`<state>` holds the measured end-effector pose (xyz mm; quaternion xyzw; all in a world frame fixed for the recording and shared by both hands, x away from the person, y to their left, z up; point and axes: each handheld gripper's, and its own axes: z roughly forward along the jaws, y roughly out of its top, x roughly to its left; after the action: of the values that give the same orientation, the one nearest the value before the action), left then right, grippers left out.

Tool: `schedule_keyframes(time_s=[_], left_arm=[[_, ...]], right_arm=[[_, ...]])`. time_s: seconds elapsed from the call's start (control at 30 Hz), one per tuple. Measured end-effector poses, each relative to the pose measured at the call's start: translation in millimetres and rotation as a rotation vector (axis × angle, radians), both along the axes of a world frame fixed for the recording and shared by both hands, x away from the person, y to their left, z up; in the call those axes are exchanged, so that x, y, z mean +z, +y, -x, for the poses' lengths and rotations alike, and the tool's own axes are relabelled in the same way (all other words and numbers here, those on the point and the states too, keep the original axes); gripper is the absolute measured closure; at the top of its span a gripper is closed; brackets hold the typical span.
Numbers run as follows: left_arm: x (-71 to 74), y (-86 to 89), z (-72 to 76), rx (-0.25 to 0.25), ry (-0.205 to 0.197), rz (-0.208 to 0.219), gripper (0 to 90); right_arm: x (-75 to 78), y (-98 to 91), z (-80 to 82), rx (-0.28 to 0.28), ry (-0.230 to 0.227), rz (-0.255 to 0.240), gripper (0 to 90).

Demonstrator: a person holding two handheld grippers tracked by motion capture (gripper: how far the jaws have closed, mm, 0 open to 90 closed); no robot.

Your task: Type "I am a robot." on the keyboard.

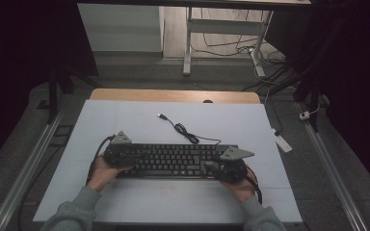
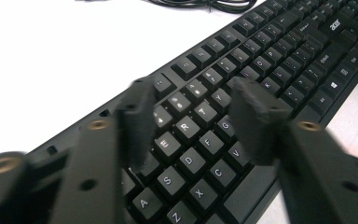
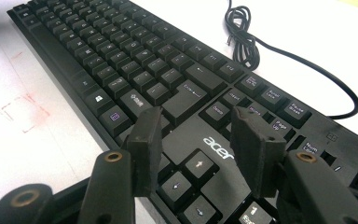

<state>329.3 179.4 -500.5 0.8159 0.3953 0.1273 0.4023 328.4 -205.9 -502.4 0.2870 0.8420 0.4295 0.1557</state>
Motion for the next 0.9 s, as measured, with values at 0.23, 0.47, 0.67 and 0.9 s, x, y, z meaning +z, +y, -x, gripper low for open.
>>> schedule_keyframes(time_s=[0.23,0.47,0.67,0.9], left_arm=[[-8.0,-13.5,-4.2,-0.053,0.017,-0.045,88.8],[-12.9,-23.6,-7.8,-0.06,0.014,-0.06,89.0],[-17.0,-27.3,-11.3,-0.051,0.011,-0.071,89.0],[-22.6,-29.4,-14.9,-0.043,0.034,-0.078,89.0]], right_arm=[[-0.7,0.5,-0.3,-0.001,-0.001,0.003,53.7],[-1.0,0.8,-0.4,-0.002,0.0,0.006,53.7],[-0.6,0.9,0.0,-0.001,-0.001,0.013,53.7],[0.3,-0.3,0.2,-0.006,-0.004,0.002,53.7]])
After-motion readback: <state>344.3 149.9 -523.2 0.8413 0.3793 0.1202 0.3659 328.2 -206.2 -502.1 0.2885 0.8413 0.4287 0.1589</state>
